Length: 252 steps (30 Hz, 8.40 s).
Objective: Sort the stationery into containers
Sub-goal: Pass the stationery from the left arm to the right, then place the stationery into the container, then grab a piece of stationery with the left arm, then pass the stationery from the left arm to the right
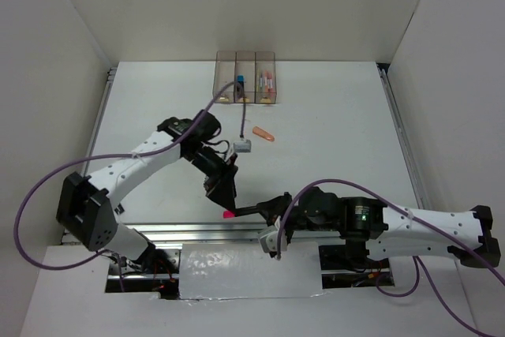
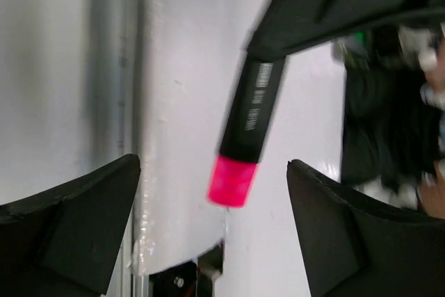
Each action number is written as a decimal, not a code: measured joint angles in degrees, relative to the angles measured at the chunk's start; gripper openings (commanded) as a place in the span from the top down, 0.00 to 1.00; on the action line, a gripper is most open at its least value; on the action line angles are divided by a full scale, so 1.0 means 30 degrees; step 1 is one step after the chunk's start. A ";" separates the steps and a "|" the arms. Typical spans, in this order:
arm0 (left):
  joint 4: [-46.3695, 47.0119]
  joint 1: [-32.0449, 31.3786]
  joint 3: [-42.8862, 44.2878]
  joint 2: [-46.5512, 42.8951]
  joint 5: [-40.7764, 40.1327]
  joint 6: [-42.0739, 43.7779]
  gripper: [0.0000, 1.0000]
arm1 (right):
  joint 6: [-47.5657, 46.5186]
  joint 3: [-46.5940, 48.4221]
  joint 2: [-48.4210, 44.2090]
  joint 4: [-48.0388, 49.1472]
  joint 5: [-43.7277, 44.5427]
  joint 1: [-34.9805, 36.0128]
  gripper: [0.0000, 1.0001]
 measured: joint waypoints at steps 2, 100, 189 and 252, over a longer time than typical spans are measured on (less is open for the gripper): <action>0.1392 0.1668 -0.0729 -0.1362 -0.0430 -0.1268 0.01 | 0.0000 -0.0044 -0.0197 0.0015 0.0022 0.0000 1.00; 0.4728 2.6636 -0.3927 -0.1275 -1.9416 -0.5617 0.31 | 2.3234 1.8469 1.9890 0.3920 0.2455 -1.8790 0.30; 2.0269 1.4338 -0.4408 -1.0921 -0.9289 -3.6057 1.00 | 2.2076 2.0203 1.5438 0.2033 -0.2098 -0.8014 0.45; 2.0130 1.4105 -0.4670 -1.1103 -0.9238 -3.6210 0.91 | 2.0436 2.2236 1.8141 0.2433 0.0189 -0.7089 0.89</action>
